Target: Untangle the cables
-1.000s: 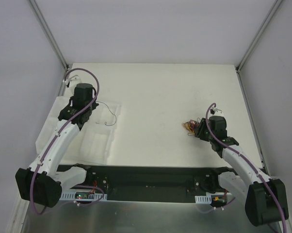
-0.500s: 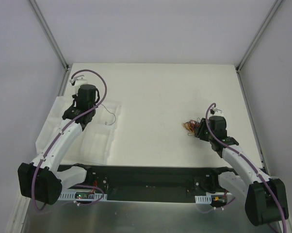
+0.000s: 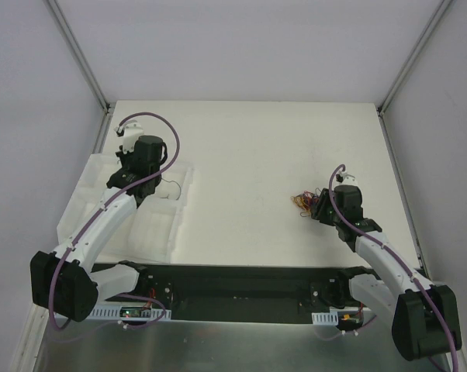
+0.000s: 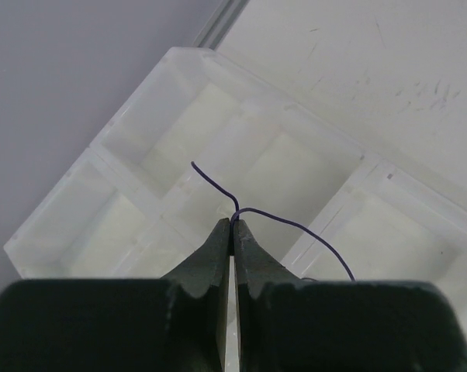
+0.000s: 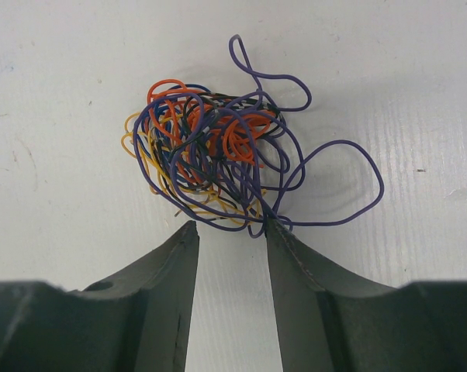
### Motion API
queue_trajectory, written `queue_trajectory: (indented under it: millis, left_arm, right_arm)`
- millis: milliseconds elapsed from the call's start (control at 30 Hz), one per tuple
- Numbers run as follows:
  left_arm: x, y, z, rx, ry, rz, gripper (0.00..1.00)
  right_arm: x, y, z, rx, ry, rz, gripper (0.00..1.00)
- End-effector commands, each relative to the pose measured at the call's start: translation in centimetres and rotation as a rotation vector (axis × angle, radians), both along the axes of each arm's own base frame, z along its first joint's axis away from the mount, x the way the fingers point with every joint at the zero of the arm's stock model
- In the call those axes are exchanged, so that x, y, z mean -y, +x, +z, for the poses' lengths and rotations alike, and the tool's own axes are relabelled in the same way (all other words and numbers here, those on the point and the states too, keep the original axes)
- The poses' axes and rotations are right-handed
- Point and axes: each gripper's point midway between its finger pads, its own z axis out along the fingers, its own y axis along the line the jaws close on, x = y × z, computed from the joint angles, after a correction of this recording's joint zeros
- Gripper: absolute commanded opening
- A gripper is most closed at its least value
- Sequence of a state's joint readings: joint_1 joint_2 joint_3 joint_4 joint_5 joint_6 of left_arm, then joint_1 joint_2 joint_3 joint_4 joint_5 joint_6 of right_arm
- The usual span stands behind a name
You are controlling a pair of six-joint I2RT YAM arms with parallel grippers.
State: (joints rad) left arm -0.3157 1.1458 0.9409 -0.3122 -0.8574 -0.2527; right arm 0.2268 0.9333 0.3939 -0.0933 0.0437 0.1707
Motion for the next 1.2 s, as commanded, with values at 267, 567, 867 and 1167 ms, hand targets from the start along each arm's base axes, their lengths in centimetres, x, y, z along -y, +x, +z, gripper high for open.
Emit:
queue_trajectory:
  millis: [267, 567, 867, 1167]
  left_arm:
    - [2.0, 1.1, -0.5, -0.124, 0.165, -0.047, 0.00]
    - [-1.4, -0.1, 1.3, -0.030, 0.146, 0.112, 0.00]
    - [-1.2, 0.5, 0.5, -0.079, 0.165, 0.096, 0.00]
    - [3.9, 2.3, -3.7, -0.285, 0.282, -0.128, 0.00]
  right_arm:
    - [-0.2, 0.7, 0.9, 0.045, 0.005, 0.011, 0.43]
    - [-0.2, 0.6, 0.9, 0.049, 0.008, 0.013, 0.43]
    - [-0.2, 0.7, 0.9, 0.049, 0.006, 0.011, 0.44]
    - [-0.2, 0.7, 1.0, 0.053, 0.008, 0.012, 0.44]
